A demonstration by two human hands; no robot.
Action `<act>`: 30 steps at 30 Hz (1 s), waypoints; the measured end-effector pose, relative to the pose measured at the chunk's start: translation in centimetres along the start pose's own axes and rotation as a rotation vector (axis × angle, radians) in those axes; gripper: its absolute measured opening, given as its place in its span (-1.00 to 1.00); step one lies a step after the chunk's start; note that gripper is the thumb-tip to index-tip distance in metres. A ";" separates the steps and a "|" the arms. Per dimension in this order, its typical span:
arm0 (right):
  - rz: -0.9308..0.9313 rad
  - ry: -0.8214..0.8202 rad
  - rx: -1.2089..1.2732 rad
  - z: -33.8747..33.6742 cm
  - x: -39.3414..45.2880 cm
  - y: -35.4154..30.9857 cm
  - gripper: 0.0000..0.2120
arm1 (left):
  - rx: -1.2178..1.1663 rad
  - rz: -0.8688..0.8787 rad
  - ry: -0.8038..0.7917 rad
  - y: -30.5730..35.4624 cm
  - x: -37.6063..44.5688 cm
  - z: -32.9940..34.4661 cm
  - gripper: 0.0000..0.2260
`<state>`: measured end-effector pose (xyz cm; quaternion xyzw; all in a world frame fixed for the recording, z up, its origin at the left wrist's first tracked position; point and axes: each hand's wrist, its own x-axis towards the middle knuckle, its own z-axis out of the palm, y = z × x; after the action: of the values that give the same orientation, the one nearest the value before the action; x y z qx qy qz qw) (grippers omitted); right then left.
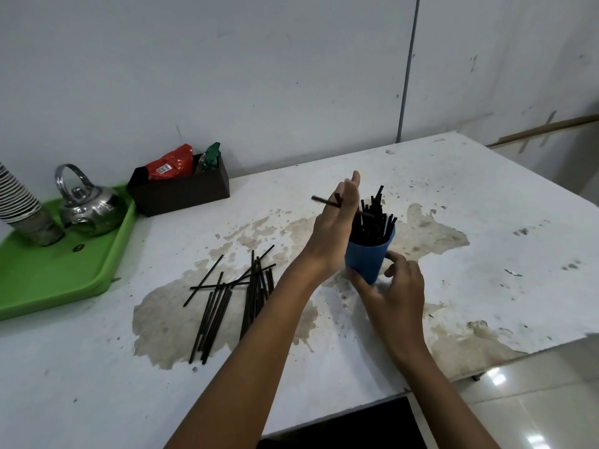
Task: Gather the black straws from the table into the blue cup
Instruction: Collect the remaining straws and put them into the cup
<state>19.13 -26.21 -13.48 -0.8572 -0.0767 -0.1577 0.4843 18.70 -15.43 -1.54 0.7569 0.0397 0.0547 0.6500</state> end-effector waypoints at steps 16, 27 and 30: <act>0.012 -0.012 0.004 0.1 -0.1 0.2 -0.42 | 0.040 -0.036 0.096 -0.5 0.4 -0.9 -0.59; 0.019 -0.012 0.008 0.1 -0.2 0.2 -0.43 | 0.025 -0.050 0.045 0.3 0.2 -0.6 -0.45; 0.027 -0.015 0.008 0.0 -0.2 0.2 -0.43 | -0.072 -0.067 0.084 0.6 0.2 -0.6 -0.52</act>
<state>18.96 -26.25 -13.72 -0.8573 -0.0696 -0.1445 0.4893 18.82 -14.95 -0.85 0.7285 0.0903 0.0661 0.6758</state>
